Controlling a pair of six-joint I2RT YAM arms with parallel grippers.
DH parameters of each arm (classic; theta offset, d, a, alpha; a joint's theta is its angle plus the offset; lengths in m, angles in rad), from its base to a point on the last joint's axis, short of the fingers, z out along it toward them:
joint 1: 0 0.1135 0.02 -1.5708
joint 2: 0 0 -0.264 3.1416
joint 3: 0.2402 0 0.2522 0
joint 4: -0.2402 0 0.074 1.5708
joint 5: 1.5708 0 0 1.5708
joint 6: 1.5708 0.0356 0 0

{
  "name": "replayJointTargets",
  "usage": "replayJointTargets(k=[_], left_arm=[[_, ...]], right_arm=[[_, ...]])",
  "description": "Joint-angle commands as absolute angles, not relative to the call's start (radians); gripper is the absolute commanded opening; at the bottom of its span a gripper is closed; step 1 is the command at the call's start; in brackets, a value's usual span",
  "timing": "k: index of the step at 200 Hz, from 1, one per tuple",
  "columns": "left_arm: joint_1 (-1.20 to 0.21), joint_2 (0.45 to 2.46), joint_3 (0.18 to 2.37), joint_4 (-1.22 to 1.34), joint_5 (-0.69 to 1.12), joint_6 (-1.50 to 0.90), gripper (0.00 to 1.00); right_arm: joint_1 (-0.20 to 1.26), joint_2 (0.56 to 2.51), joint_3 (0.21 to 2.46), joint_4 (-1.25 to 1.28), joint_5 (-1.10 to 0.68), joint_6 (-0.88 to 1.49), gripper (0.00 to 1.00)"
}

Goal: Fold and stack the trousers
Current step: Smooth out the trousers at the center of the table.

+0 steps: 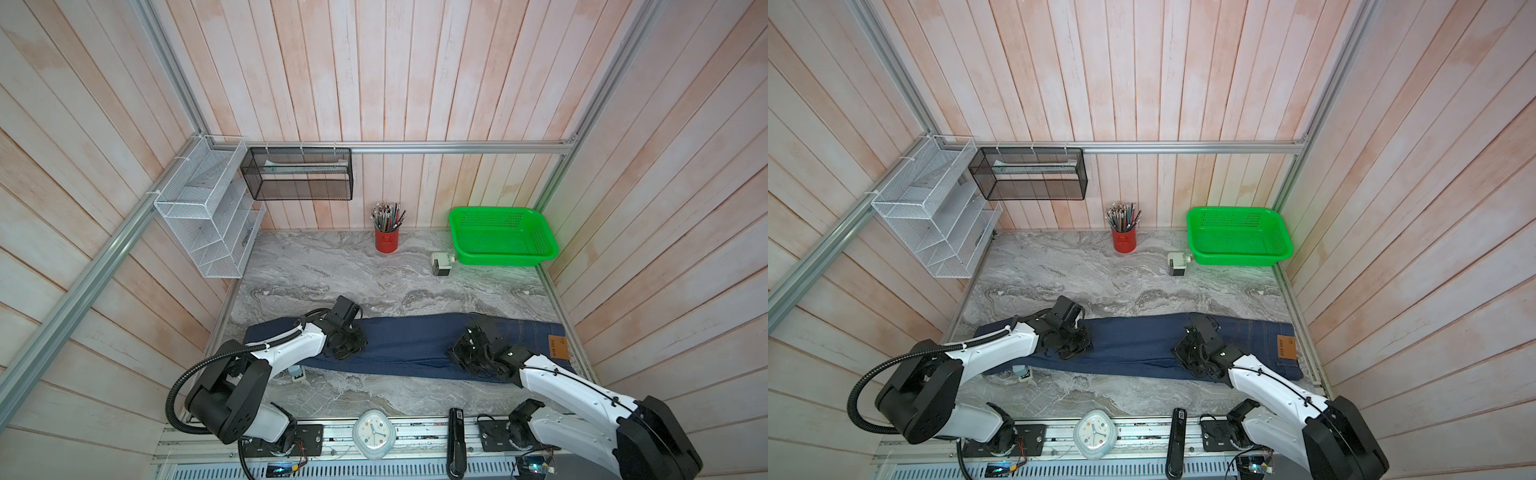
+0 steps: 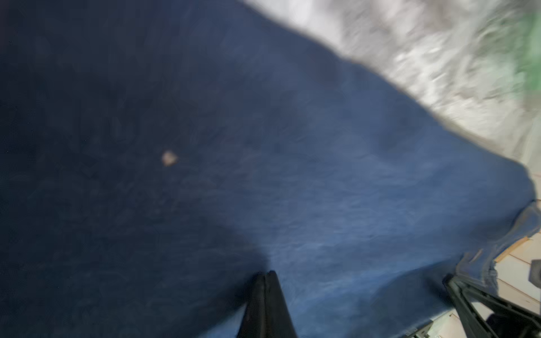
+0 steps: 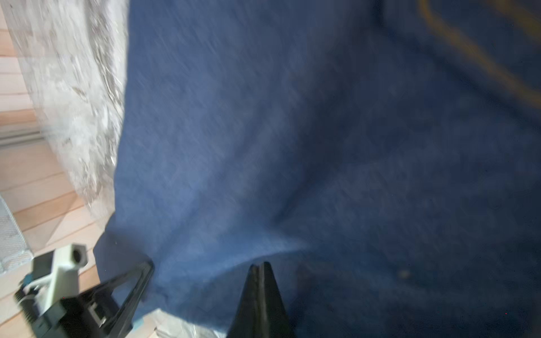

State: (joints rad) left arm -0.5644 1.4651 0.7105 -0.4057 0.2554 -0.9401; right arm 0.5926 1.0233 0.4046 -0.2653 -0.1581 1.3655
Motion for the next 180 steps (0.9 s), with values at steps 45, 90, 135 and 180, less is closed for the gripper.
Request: replayJointTargets(k=[45, 90, 135, 180], left_arm=[[-0.569, 1.436, 0.601, -0.377, 0.259, -0.964, 0.00], [-0.569, 1.355, 0.675, -0.432, 0.235, -0.933, 0.00], [-0.464, 1.213, 0.871, -0.681, 0.078, -0.852, 0.35], [-0.057, 1.066, 0.913, -0.883, 0.097, -0.719, 0.59]], right_arm=[[0.615, 0.718, 0.241, -0.582, -0.151, 1.506, 0.00], [0.609, 0.689, 0.443, -0.664, 0.017, 1.452, 0.00], [0.491, 0.954, 0.732, -0.669, 0.142, 1.133, 0.15], [0.540, 1.178, 0.834, -0.486, 0.021, 0.964, 0.14]])
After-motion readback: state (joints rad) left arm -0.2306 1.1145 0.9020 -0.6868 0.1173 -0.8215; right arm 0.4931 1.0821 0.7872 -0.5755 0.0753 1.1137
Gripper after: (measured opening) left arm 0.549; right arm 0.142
